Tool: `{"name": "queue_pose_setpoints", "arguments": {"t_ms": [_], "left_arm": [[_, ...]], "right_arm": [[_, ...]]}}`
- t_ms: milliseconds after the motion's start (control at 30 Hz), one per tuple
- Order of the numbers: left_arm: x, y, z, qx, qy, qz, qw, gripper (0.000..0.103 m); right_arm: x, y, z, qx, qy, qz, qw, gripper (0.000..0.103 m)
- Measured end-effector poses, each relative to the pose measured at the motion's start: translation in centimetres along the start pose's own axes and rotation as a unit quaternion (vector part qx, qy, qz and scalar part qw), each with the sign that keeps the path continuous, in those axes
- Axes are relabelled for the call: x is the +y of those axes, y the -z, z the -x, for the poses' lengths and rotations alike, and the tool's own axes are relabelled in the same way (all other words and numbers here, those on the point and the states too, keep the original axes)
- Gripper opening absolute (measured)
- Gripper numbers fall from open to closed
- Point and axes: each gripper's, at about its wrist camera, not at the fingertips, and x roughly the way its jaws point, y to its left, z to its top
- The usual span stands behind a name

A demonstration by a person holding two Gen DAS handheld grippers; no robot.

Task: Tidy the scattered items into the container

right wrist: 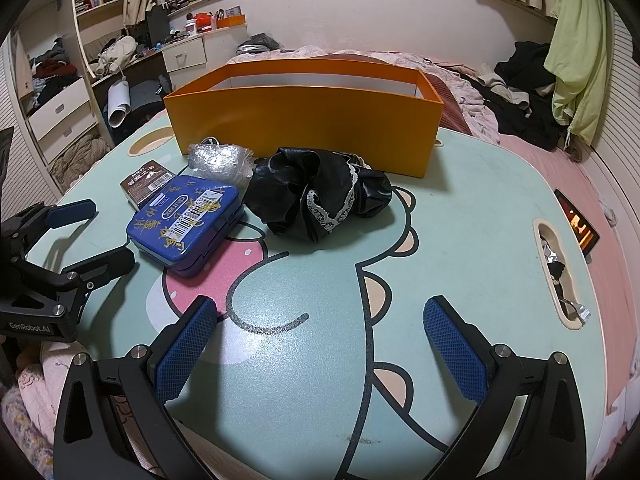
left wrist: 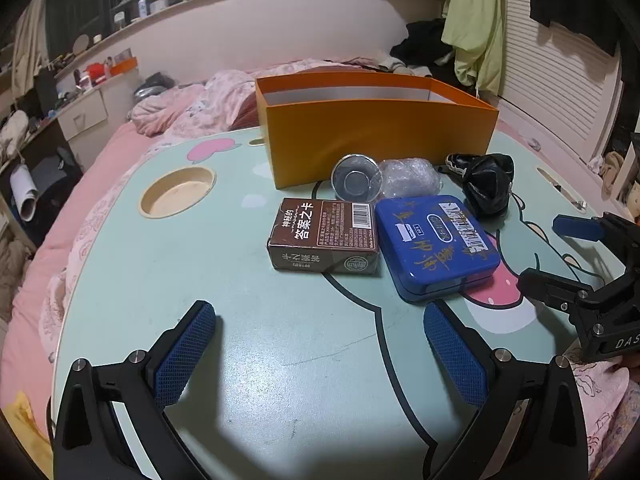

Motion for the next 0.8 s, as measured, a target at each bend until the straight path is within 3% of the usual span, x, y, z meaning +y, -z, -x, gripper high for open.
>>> {"name": "queue_pose_setpoints", "arguments": {"t_ms": [800], "left_arm": [[-0.20, 0.14, 0.05, -0.005, 0.008, -0.009, 0.9999, 0.103]], "right_arm": [[0.01, 0.05, -0.11, 0.000, 0.000, 0.000, 1.000, 0.103]]}}
